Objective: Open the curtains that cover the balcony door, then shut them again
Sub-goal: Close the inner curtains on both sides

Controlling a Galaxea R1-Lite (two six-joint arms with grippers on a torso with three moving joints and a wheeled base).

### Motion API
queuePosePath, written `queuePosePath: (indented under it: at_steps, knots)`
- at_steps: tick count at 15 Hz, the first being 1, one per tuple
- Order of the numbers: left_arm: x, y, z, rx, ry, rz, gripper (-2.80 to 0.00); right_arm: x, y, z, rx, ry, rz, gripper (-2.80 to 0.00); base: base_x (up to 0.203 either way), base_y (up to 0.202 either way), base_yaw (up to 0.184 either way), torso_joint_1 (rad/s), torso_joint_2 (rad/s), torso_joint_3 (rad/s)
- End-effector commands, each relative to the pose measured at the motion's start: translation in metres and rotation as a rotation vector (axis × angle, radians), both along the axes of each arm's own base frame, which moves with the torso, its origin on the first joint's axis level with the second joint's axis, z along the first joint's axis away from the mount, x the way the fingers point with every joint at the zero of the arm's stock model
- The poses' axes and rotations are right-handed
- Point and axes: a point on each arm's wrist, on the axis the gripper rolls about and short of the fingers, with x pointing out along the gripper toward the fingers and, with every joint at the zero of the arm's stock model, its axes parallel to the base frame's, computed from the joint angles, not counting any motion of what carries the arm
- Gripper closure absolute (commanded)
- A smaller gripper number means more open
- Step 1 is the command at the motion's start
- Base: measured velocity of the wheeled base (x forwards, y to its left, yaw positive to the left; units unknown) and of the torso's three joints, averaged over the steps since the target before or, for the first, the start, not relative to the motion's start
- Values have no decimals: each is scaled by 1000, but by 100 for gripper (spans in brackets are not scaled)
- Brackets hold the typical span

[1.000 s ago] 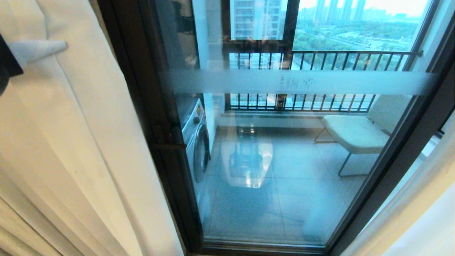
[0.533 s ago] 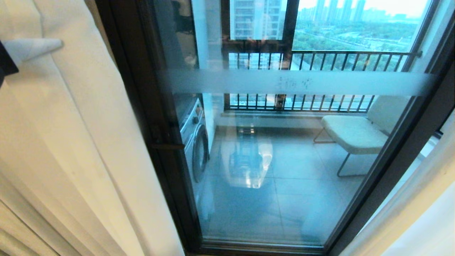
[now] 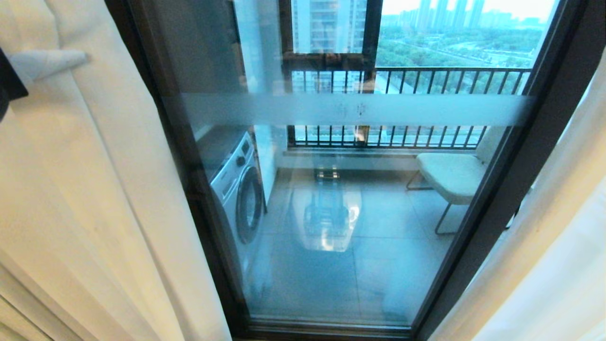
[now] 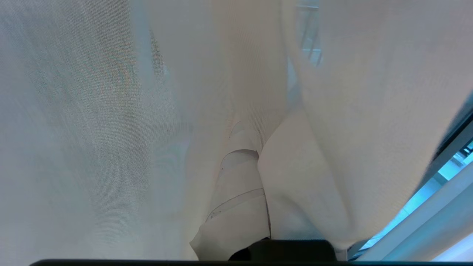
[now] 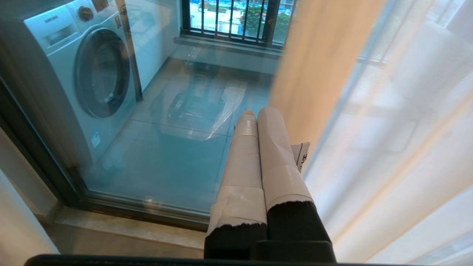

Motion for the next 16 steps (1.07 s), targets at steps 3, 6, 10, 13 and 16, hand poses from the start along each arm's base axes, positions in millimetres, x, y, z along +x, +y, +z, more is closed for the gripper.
queuePosePath:
  at_steps: [3, 6, 10, 13, 16]
  knots:
    - [0, 0, 0, -1, 0, -1, 0, 0, 0, 0, -1, 1, 1, 0, 0, -190, 3, 0, 3, 3]
    - [1, 0, 0, -2, 1, -1, 0, 0, 0, 0, -1, 1, 1, 0, 0, -193, 6, 3, 3, 2]
    - [1, 0, 0, -2, 1, 1, 0, 0, 0, 0, -1, 1, 1, 0, 0, -191, 3, 4, 3, 4]
    - [1, 1, -1, -2, 3, 1, 0, 0, 0, 0, -1, 1, 1, 0, 0, -194, 0, 3, 3, 3]
    - [1, 1, -1, -2, 3, 1, 0, 0, 0, 0, -1, 1, 1, 0, 0, -193, 2, 4, 4, 1]
